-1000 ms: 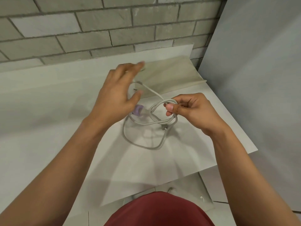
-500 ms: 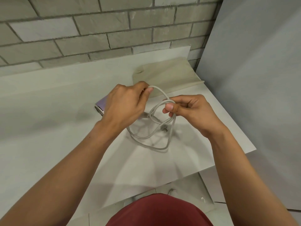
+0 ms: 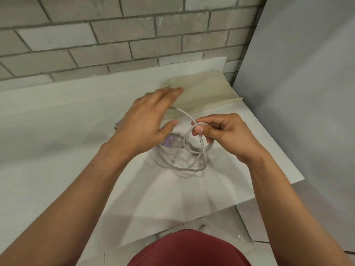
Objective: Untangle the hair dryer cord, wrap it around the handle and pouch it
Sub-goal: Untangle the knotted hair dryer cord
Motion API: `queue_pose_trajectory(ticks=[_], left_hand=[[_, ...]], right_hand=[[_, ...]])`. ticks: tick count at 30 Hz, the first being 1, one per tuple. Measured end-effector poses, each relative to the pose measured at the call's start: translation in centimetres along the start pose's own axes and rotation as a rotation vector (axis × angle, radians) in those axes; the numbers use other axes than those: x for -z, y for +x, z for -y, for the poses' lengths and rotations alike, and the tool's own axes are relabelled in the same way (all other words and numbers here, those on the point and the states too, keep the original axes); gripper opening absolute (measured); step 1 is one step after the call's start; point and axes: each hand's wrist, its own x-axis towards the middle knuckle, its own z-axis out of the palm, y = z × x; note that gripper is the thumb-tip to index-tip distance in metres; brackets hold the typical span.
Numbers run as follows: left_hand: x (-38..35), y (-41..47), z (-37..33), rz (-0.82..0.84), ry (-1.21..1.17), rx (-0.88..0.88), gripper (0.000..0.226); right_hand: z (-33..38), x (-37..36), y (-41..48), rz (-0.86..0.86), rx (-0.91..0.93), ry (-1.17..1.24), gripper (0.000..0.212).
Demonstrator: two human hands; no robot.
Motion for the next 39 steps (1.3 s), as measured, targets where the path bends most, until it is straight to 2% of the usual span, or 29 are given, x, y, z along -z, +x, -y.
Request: queue_pose_trajectory(ticks=[2,4,5,7,9,11,13,16,17,19,21,23,24,27,30,34,36,39], left_hand=[[0.1,0.7,-0.9,0.094,0.09,-0.177,0.053],[0.2,1.3,-1.5,0.087,0.154,-0.236,0.032],[0.3,1.5,-1.6,0.062,0.176,-0.233,0.03],[0.3,1.6,-1.6,-0.014,0.227,-0.215,0.045],[0.1,1.5,-1.7,-0.186,0.194,-0.184,0.047],[-0.2,1.3,-1.6,-0.351,0.121,-0.1,0.034],[-0.3,1.2,-1.4,-0.441,0.001,0.048,0.031],[0.3,1.0,-0.5,-0.532,-0.386,0.357,0.027],[0.4,0.7,0.1,-0.548,-0.439,0.42,0.025],[0.4,0.0,1.2,-0.493,-0.428,0.489,0.023],[0.0,-0.6,2.4,-0.323,-0.256,0.516,0.024],[-0.5,-1.2,3.4,-0.17,-0.025,0.452,0.028],[-0.5,-1.3,3.5,-0.123,0.018,0.39,0.035],[-0.5,-1.1,2.1,-0.083,0.052,0.067,0.057],[-1.2,-0.2,0.2,0.016,0.135,-0.182,0.048],[-2.0,0.7,-1.1,0.016,0.164,-0.181,0.026],[-2.4,0.7,-1.3,-0.086,0.174,-0.145,0.024],[-2.5,0.7,-1.2,-0.266,0.069,0.04,0.03]], right_hand=[[0.2,0.0,0.1,0.026,0.011,0.002,0.011],[0.5,-0.1,0.1,0.049,0.034,-0.002,0.011],[0.5,-0.1,0.0,0.048,0.042,0.002,0.011],[0.5,0.0,-0.1,0.02,0.047,0.029,0.012],[0.3,0.1,-0.2,-0.004,0.05,0.041,0.012],[0.2,0.0,-0.1,-0.004,0.043,0.029,0.011],[0.1,0.1,-0.1,0.009,0.022,0.039,0.01],[0.0,0.1,0.1,0.032,0.017,0.047,0.011],[0.0,0.1,0.1,0.028,0.022,0.046,0.011],[0.1,0.0,0.4,0.008,0.03,0.037,0.01],[0.1,-0.1,0.7,-0.005,0.033,0.012,0.009],[0.1,-0.1,0.8,0.007,0.027,-0.012,0.008],[0.2,-0.1,0.8,0.019,0.026,-0.027,0.008],[0.4,0.0,0.7,0.042,0.029,-0.067,0.007],[0.7,-0.2,0.7,0.048,0.045,-0.064,0.007],[0.8,-0.3,0.3,0.048,0.041,-0.048,0.009],[0.6,-0.2,0.1,0.007,0.03,-0.034,0.01],[0.3,-0.1,-0.2,-0.06,0.006,-0.014,0.01]])
